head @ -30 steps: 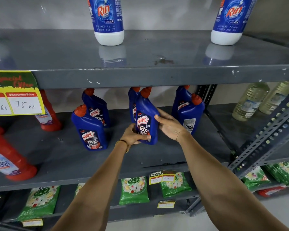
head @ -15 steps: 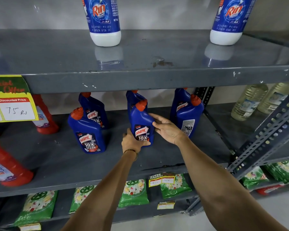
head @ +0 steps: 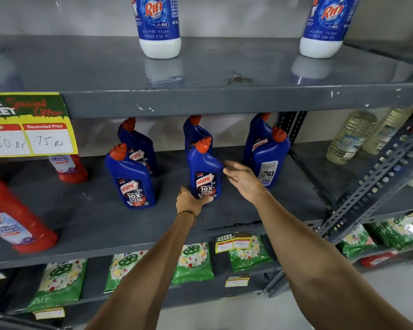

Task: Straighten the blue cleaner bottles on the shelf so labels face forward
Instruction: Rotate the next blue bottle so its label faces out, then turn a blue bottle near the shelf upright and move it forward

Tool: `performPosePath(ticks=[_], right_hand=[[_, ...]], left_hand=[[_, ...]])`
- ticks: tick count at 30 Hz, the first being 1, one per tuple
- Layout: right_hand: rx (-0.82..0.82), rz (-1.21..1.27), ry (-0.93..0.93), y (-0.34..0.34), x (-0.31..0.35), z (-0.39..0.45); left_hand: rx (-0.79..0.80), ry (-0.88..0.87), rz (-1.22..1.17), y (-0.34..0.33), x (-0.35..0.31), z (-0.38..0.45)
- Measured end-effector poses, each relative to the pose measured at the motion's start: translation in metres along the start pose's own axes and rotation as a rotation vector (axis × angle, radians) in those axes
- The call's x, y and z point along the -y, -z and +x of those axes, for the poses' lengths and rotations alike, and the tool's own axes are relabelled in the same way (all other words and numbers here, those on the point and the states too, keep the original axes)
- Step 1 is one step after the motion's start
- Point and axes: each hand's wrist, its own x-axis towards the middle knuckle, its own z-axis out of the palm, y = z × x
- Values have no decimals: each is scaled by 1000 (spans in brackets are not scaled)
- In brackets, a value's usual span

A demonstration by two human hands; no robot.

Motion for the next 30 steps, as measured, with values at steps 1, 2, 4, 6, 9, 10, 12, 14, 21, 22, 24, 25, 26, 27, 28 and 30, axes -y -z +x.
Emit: performPosePath(ticks=[1,2,4,6,9,10,12,14,21,22,24,25,26,27,28,30], right_hand=[[-50,-5,2,1,-2,-4],[-102,-8,3,3,-4,-8],[-204,-6,3,10,-7,-15],[-304,3,1,19,-12,-20],[-452,38,-2,36,-20,-31],[-481,41,-6,42,-21,-35],[-526,12,-15,55,-20,-39],[-561,-45,-30,67,-18,-42],[-534,-236,-50,114,-1,-26],[-510,-245,-49,119,3,-23],[-454,-256,-30,131,12,-13],[-423,-262,-18,134,15,-10],[-390,-275,-2,137,19,-6],[-349,-300,10,143,24,-2],[-293,-324,26,146,27,1],[-207,-351,60,151,29,9]], left_hand=[[-2,8,-9,0,2,-4],[-7,11,-21,-1,3,-8],[-6,16,-49,-3,6,-17],[14,8,-66,-7,6,-24],[62,-25,-35,-15,4,-35],[80,-42,-4,-20,2,-37],[120,-66,32,-28,-5,-42],[142,-93,33,-37,-14,-43],[194,-129,18,-81,-51,-27],[187,-130,8,-86,-57,-24],[166,-145,11,-99,-70,-18],[158,-152,19,-102,-74,-13],[154,-159,25,-105,-81,-9],[153,-157,16,-112,-88,-3],[152,-149,-1,-116,-94,1],[160,-142,-6,-122,-102,10]])
